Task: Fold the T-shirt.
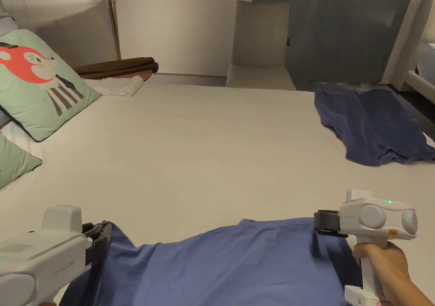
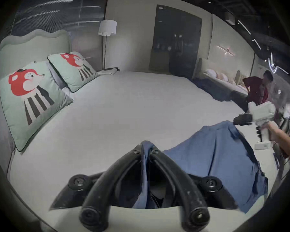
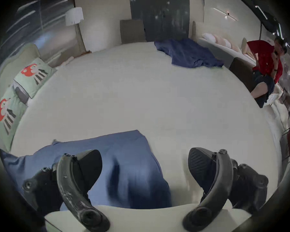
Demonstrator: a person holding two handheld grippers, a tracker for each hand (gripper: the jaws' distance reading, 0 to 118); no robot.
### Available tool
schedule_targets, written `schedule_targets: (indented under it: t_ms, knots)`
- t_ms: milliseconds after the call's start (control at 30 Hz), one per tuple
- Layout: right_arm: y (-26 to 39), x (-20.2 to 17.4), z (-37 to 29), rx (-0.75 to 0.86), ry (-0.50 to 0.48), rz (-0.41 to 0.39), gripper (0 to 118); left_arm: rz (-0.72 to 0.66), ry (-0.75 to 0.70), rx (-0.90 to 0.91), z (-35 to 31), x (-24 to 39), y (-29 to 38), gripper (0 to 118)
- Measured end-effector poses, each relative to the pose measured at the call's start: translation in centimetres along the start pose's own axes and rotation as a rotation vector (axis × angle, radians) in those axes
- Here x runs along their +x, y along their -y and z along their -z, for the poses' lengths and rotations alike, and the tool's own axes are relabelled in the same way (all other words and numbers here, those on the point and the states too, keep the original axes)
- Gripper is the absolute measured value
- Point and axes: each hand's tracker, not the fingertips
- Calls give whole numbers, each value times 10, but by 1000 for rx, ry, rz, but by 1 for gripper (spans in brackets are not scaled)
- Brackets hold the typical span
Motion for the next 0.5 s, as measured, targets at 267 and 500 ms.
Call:
schedule_targets:
  t_ms: [267,500]
  knots:
    - [20,-28,18,14,20,-80,44,-41,-11,-2,-3,-14,3,1]
    - [27,-20,-43,149,-34,-146,4,-138,-66,13,-13,-33,4,1]
